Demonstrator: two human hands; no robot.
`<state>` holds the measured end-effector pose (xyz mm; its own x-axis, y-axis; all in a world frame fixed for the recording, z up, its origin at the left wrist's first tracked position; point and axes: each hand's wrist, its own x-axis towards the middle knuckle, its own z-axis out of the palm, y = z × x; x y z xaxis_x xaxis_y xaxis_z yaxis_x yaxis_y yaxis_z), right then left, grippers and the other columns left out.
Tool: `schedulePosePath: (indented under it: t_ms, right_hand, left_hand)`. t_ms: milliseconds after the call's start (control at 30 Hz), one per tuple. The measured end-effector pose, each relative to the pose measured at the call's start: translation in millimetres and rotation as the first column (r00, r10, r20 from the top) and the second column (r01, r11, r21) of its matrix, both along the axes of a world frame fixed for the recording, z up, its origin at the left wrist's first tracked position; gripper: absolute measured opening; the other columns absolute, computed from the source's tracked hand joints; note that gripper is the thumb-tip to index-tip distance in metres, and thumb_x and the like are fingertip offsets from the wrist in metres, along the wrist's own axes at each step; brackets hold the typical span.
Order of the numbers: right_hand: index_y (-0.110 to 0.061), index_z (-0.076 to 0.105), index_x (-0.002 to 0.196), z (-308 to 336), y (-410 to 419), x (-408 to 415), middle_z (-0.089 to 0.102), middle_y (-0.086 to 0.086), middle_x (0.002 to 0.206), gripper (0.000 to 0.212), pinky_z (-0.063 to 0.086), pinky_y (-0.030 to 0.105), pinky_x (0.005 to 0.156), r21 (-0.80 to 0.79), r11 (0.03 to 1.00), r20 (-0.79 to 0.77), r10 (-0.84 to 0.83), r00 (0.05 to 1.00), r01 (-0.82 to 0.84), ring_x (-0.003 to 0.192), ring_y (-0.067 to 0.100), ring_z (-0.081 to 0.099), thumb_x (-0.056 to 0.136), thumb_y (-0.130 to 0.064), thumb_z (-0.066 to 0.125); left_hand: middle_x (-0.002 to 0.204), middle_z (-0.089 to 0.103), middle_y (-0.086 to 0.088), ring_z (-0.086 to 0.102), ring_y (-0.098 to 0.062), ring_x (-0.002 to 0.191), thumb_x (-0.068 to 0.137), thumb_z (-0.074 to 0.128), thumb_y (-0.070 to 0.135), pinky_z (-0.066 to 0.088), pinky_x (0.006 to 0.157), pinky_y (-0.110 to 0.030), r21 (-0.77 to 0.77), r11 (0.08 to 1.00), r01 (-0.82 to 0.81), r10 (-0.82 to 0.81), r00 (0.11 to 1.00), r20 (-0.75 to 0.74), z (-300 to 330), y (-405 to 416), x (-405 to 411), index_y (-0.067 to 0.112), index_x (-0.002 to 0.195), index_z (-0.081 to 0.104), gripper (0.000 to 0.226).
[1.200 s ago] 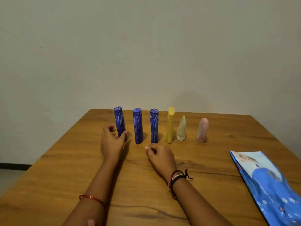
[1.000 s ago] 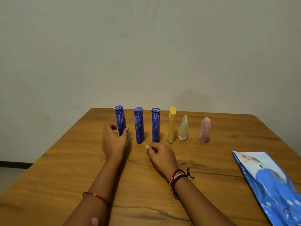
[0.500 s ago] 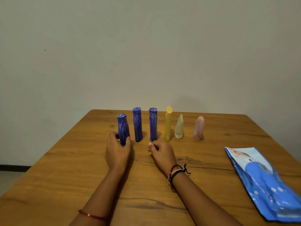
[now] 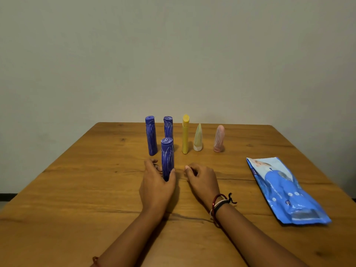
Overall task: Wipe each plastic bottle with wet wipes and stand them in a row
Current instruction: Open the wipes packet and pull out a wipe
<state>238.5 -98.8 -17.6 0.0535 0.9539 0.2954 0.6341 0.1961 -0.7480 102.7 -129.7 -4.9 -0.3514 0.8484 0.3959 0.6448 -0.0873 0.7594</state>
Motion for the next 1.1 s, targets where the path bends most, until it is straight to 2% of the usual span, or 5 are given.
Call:
schedulePosePath:
  t_ms: [300,500,700,933,1100]
  right_hand:
    - [-0.021,0.067,0.079,12.0,-5.2,6.7,0.063,-0.004,0.064,0.029,0.052,0.042,0.064,0.018,1.000,-0.050,-0.015,0.999,0.016,0.063,0.009,0.059,0.092,-0.039,0.048]
    - [-0.022,0.069,0.100,52.3,-5.6,53.3,0.067,-0.005,0.084,0.021,0.053,0.029,0.072,0.041,0.999,0.061,-0.027,0.998,0.025,0.079,0.008,0.061,0.094,-0.035,0.053]
    - [-0.024,0.070,0.089,65.1,-0.3,132.6,0.068,0.001,0.084,0.010,0.047,0.032,0.070,0.012,0.981,0.361,-0.186,0.914,0.195,0.083,0.022,0.061,0.087,-0.029,0.060]
    - [-0.010,0.060,0.077,51.9,-15.8,220.8,0.064,0.017,0.091,0.014,0.037,0.029,0.062,-0.098,0.814,0.572,-0.425,0.702,0.572,0.076,0.034,0.054,0.086,-0.014,0.050]
    - [-0.016,0.059,0.068,43.8,-11.9,213.0,0.067,0.011,0.084,0.016,0.041,0.028,0.063,-0.354,0.811,0.522,-0.242,0.818,0.466,0.080,0.030,0.060,0.081,-0.013,0.050]
  left_hand:
    - [0.103,0.046,0.004,0.052,-0.013,0.089,0.074,0.063,0.057,0.041,0.061,-0.021,0.135,0.991,0.024,-0.016,0.998,-0.061,2.6,-9.8,0.4,0.020,0.118,0.035,0.064]
    - [0.097,0.045,0.012,0.045,-0.003,0.081,0.081,0.060,0.036,0.039,0.066,-0.011,0.398,0.848,0.350,-0.265,0.931,-0.252,5.1,-28.0,24.1,0.020,0.106,0.048,0.031]
    - [0.114,0.051,0.018,0.045,0.000,0.107,0.090,0.051,0.044,0.042,0.084,-0.020,-0.019,0.808,0.588,-0.536,0.722,-0.438,3.7,-4.7,74.3,0.031,0.117,0.051,0.030]
    - [0.131,0.048,0.008,0.043,-0.014,0.116,0.088,0.056,0.047,0.040,0.097,-0.032,-0.129,0.762,0.634,-0.640,0.708,-0.298,-7.7,25.2,155.9,0.026,0.132,0.046,0.049]
    - [0.143,0.041,0.005,0.039,-0.018,0.125,0.086,0.056,0.051,0.035,0.104,-0.033,-0.144,0.747,0.649,-0.658,0.694,-0.292,-11.0,36.5,171.0,0.025,0.138,0.041,0.060]
